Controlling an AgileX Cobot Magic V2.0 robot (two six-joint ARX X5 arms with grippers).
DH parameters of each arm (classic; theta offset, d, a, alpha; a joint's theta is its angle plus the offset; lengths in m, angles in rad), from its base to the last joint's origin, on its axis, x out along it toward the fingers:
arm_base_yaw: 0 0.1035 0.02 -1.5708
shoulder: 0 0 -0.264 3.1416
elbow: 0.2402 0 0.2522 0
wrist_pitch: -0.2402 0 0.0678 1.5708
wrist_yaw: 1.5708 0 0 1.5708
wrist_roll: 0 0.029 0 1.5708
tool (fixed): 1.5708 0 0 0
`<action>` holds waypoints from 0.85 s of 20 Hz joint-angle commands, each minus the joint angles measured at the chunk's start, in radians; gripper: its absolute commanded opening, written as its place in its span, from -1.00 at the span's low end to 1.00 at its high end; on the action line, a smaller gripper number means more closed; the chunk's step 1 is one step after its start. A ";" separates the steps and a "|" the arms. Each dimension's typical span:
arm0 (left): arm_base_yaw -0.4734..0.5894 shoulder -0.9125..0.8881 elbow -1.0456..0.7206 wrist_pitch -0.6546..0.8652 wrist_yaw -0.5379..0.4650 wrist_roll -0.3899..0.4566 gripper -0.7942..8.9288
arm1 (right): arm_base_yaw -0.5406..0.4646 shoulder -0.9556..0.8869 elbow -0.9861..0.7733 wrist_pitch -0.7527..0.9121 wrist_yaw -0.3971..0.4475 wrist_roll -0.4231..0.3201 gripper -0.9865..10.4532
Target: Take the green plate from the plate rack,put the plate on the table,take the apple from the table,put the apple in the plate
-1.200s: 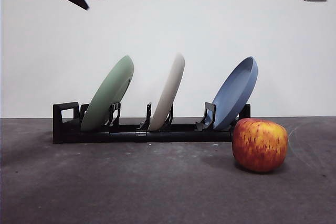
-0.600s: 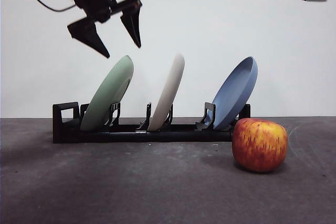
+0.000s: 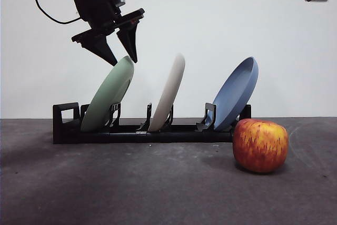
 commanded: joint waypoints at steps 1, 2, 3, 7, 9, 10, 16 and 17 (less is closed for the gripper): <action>-0.005 0.013 0.000 -0.007 -0.002 0.021 -0.87 | 0.002 0.005 0.003 0.005 0.000 0.014 0.05; -0.006 0.013 0.000 -0.016 -0.002 0.021 -0.86 | 0.002 0.005 0.003 0.005 0.000 0.014 0.05; -0.009 0.013 0.000 -0.028 -0.002 0.024 -0.85 | 0.002 0.005 0.003 0.005 0.000 0.014 0.05; -0.018 0.013 0.000 -0.050 0.000 0.023 -0.85 | 0.002 0.005 0.003 0.005 0.000 0.029 0.05; -0.026 0.013 0.013 -0.051 0.027 0.023 -0.85 | 0.002 0.005 0.003 0.005 0.000 0.029 0.05; -0.034 0.013 0.036 -0.052 0.050 0.020 -0.85 | 0.002 0.005 0.003 0.004 0.000 0.029 0.05; -0.097 0.013 0.385 -0.164 0.077 0.020 -0.85 | 0.002 0.005 0.003 0.003 0.000 0.032 0.05; -0.108 0.013 0.468 -0.210 0.079 0.021 -0.85 | 0.002 0.005 0.003 0.003 0.000 0.032 0.05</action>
